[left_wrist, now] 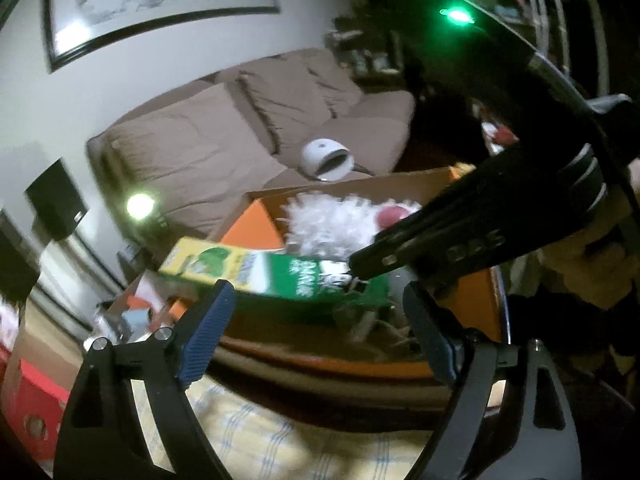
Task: Organize objects
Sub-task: 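Open the left gripper to drop the earbud into the box, then withdraw both grippers from the box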
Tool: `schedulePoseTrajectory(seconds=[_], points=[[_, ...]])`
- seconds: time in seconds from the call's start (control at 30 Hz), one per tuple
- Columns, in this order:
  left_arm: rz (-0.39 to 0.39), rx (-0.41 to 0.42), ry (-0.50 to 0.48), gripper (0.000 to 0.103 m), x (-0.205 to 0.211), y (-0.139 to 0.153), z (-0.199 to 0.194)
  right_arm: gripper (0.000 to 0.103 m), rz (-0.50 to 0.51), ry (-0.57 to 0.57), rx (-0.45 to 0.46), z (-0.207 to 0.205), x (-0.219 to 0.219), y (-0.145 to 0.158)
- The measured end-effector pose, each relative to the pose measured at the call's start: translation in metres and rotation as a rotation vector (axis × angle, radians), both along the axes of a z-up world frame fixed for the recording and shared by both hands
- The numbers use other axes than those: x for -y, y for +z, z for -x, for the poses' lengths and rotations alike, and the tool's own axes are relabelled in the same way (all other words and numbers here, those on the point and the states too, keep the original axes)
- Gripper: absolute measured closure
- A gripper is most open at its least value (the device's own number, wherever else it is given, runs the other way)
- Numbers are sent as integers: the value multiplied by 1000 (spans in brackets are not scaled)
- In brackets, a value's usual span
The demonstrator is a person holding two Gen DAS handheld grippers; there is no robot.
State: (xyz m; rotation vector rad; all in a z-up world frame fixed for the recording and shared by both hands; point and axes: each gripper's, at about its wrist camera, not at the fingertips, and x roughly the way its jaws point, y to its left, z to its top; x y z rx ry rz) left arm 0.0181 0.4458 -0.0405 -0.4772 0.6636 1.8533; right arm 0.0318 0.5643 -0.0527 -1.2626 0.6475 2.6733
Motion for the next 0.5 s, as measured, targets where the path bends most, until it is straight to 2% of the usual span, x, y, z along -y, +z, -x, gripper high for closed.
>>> schedulePoseTrajectory(seconds=[0.1, 0.17, 0.2, 0.23, 0.27, 0.3, 0.37, 0.5], points=[[-39, 85, 98, 16, 17, 11, 15, 71, -18, -4, -18, -5, 4, 9], [-87, 200, 127, 4, 32, 20, 25, 67, -29, -14, -34, -8, 5, 16], [-111, 267, 133, 0, 40, 24, 28, 63, -39, -26, -43, -11, 6, 20], [-121, 302, 147, 0, 45, 28, 31, 55, -54, -42, -49, -15, 8, 25], [-125, 326, 161, 0, 48, 30, 32, 51, -76, -64, -47, -17, 10, 28], [-123, 344, 174, 0, 51, 32, 33, 46, -119, -106, -41, -23, 13, 32], [-100, 365, 214, 0, 54, 37, 35, 43, -202, -172, -22, -32, 22, 38], [-39, 280, 382, 0, 56, 44, 34, 36, -265, -227, -8, -50, 34, 43]])
